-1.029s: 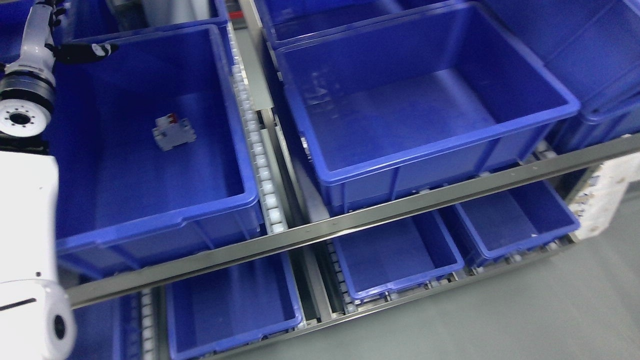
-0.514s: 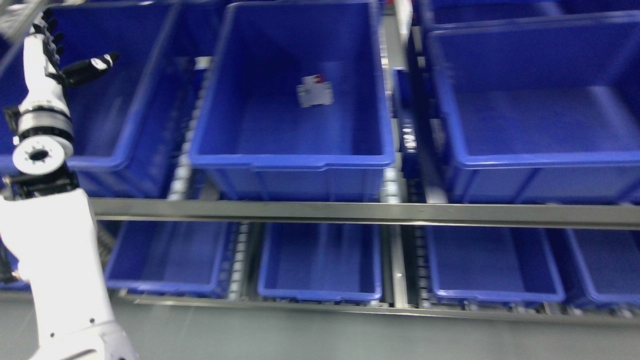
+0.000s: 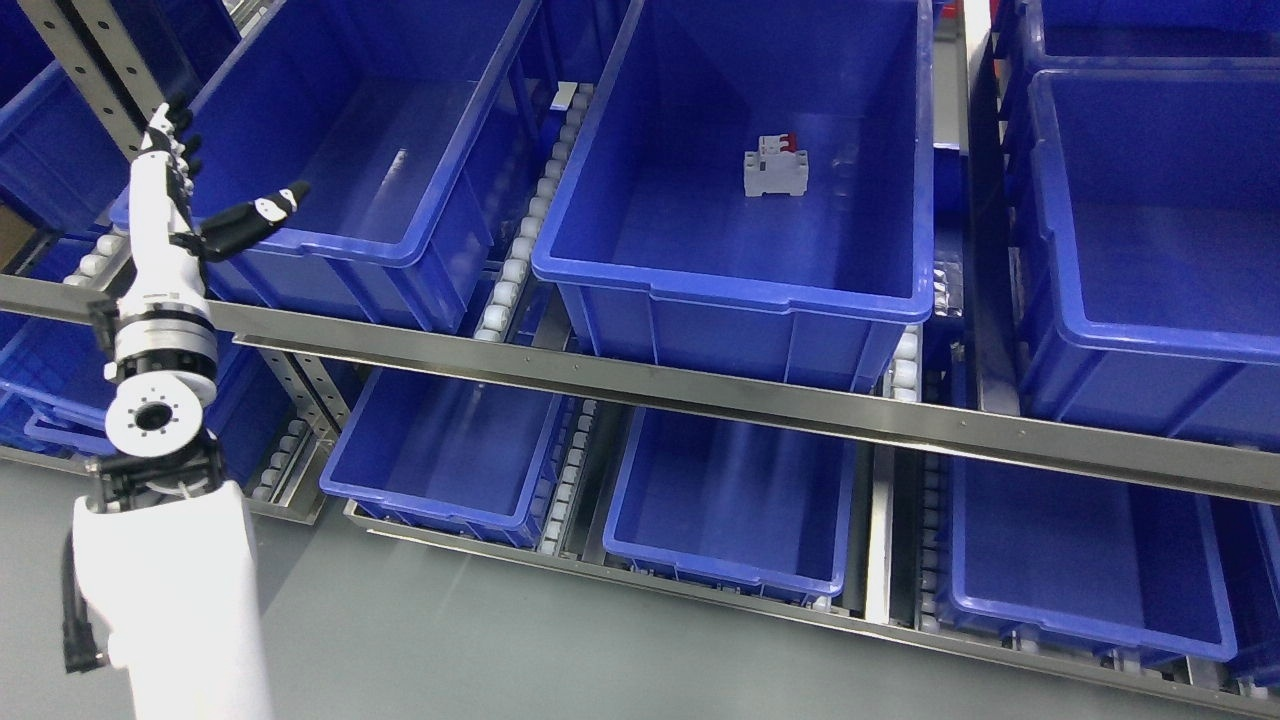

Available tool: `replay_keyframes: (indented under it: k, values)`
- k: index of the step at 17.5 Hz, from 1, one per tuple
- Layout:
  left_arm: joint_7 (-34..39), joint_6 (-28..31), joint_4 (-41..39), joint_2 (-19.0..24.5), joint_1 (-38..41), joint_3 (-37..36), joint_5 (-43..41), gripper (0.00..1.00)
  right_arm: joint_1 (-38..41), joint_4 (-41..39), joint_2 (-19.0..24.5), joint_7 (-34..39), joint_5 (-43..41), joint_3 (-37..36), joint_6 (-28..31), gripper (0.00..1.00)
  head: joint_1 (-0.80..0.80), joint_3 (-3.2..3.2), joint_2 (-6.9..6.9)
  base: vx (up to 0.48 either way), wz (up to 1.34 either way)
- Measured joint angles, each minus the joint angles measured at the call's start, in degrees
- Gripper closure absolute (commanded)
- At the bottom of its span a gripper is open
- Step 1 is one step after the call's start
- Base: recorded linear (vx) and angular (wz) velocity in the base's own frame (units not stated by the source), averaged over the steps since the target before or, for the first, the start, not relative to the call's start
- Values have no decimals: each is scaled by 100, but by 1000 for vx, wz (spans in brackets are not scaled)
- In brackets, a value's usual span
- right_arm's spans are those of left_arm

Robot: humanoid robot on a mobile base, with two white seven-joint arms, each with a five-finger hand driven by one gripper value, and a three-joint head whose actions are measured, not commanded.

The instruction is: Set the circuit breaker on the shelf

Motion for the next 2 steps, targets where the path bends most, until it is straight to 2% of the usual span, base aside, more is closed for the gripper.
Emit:
replay_keyframes:
  k: [2]
  values:
    - [-10, 0, -147, -40, 112, -140, 74, 0, 0, 0, 0, 0, -1, 0, 0, 0, 0, 0, 0, 0, 0]
